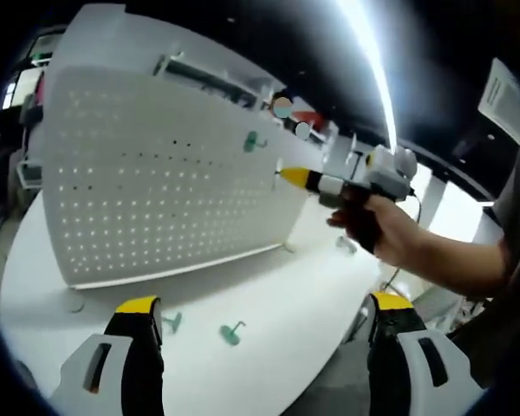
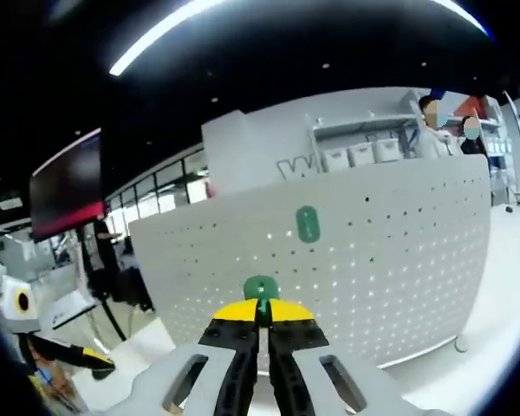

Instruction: Insert the hook assembly into the mounting plate slot until the hook locks in place.

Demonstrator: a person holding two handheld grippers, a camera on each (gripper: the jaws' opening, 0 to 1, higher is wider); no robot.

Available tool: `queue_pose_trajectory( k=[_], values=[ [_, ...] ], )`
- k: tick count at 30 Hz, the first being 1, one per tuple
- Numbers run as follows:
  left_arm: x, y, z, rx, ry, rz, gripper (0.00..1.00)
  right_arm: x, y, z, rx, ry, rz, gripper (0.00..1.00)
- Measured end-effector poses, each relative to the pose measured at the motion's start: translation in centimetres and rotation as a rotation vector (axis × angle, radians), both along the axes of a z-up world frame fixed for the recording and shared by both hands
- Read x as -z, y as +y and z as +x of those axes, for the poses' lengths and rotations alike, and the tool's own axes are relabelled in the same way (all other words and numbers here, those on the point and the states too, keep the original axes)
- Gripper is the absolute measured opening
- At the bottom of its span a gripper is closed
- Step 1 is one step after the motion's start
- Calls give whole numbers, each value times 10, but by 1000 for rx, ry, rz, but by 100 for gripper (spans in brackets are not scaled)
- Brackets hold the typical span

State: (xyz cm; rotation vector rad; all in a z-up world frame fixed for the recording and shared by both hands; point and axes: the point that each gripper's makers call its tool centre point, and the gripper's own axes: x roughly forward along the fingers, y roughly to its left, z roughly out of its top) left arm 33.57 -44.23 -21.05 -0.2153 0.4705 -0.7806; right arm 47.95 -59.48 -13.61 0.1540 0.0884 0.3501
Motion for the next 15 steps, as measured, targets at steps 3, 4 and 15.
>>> queue_pose_trajectory(
  k=[3,4,15],
  values=[
    [-1,0,2,-2,0,-4,100,-4,-10,10,25,-16,-23,0],
    [0,0,3,-3,1,-3,100,-6,-14,15,37,-22,-29,0],
    [7,7,7,-21,21,3,100,-19,-39,44,97,-62,-36,0]
  ],
)
